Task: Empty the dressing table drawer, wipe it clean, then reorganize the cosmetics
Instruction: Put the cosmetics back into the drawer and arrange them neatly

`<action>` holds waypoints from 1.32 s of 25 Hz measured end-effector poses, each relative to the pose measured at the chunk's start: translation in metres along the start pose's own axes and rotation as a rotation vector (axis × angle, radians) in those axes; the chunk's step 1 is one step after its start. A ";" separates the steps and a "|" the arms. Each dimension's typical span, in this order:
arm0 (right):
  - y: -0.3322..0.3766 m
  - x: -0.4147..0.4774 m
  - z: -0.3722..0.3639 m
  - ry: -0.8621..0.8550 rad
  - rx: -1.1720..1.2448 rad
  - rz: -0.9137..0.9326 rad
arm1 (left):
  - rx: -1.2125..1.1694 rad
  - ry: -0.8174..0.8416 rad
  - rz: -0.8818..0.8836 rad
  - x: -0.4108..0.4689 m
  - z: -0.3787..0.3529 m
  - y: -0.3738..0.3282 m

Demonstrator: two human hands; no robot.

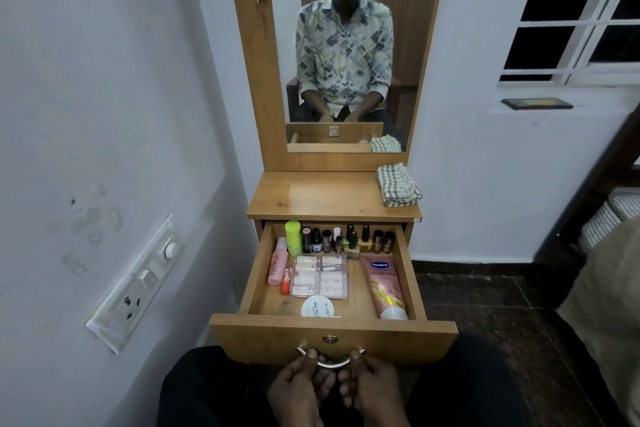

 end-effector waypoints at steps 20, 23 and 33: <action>0.089 0.087 -0.054 -0.027 0.043 -0.015 | 0.102 0.126 0.092 0.048 -0.118 -0.059; 0.099 0.107 -0.063 -0.026 0.034 -0.030 | 0.121 0.131 0.094 0.061 -0.136 -0.063; 0.122 0.143 -0.080 -0.029 0.030 -0.027 | 0.147 0.161 0.083 0.089 -0.178 -0.074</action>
Point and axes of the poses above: each hand's wrist, its own x-axis towards the middle knuckle, its own z-axis out of the back of the hand, y = z × x, the point moved 4 cm from there along x, towards the middle knuckle, and after that the axes turned 11 degrees about -y, right-handed, at the moved point
